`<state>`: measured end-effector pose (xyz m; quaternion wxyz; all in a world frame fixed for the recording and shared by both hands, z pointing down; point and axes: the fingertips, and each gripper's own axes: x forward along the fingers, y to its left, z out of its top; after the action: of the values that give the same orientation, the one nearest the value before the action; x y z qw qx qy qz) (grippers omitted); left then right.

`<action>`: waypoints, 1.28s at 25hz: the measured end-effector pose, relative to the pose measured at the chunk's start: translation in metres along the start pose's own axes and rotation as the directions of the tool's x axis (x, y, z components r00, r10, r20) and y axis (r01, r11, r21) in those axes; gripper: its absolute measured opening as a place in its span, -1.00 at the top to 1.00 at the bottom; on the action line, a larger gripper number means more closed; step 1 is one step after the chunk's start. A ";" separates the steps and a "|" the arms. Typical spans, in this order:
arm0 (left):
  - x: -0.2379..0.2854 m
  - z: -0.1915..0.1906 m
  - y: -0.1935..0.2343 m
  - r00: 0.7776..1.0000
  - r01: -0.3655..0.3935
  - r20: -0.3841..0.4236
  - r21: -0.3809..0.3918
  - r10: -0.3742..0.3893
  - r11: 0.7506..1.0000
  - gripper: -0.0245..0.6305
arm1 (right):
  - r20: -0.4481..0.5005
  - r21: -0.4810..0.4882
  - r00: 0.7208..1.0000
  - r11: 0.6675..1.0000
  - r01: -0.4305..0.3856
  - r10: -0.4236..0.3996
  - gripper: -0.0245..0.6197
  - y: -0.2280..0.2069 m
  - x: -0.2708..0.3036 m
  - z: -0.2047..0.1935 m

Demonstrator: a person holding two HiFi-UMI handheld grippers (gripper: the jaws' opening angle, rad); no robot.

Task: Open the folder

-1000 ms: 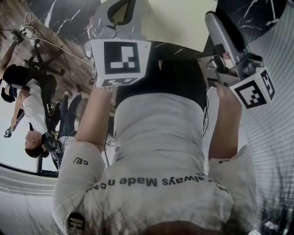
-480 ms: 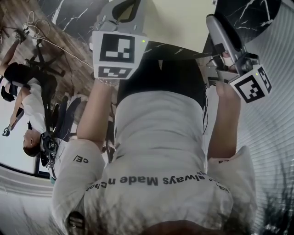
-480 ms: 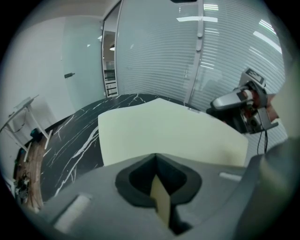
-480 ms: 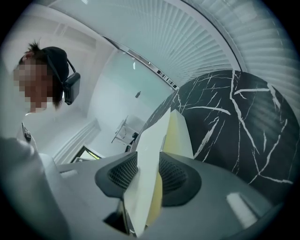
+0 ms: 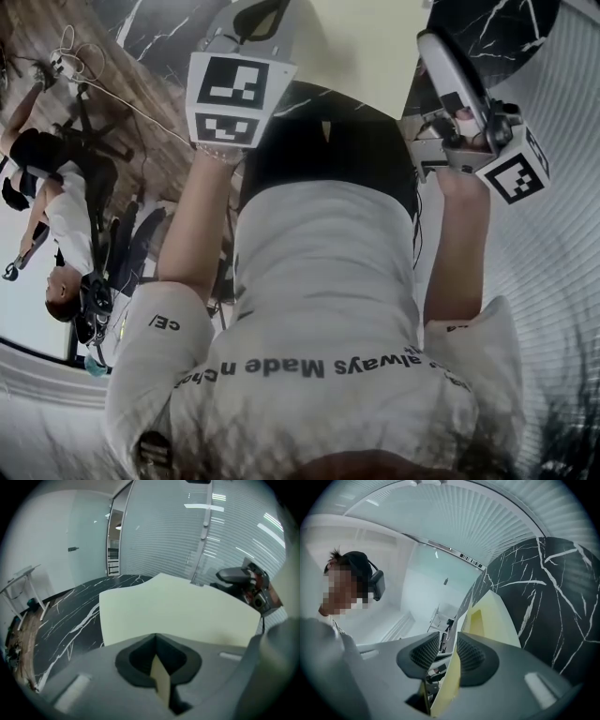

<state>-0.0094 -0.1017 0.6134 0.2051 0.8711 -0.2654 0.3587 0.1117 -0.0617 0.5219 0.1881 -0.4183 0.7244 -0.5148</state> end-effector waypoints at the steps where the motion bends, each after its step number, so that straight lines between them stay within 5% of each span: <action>1: -0.005 0.001 0.001 1.000 0.005 0.007 -0.012 -0.005 1.000 0.92 | 0.004 0.007 1.000 1.000 -0.009 0.009 0.56 0.005 0.000 0.000; 10: -0.020 0.008 0.009 1.000 0.010 0.030 -0.040 -0.009 0.999 0.92 | 0.026 0.088 0.985 0.981 -0.175 0.173 0.59 0.044 0.010 -0.001; 21: -0.041 0.014 0.017 0.998 -0.037 0.044 -0.068 0.040 0.997 0.92 | 0.009 0.067 0.968 0.966 -0.249 0.249 0.58 0.066 0.019 0.000; 32: -0.115 0.036 0.010 0.992 -0.012 0.126 -0.070 0.021 0.997 0.92 | -0.051 0.037 0.944 0.945 -0.325 0.326 0.59 0.127 0.060 -0.018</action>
<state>-0.0659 -0.0926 0.5062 0.2150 0.8823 -0.2974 0.2948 0.0122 -0.0841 0.4238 0.2556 -0.2756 0.7813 -0.4983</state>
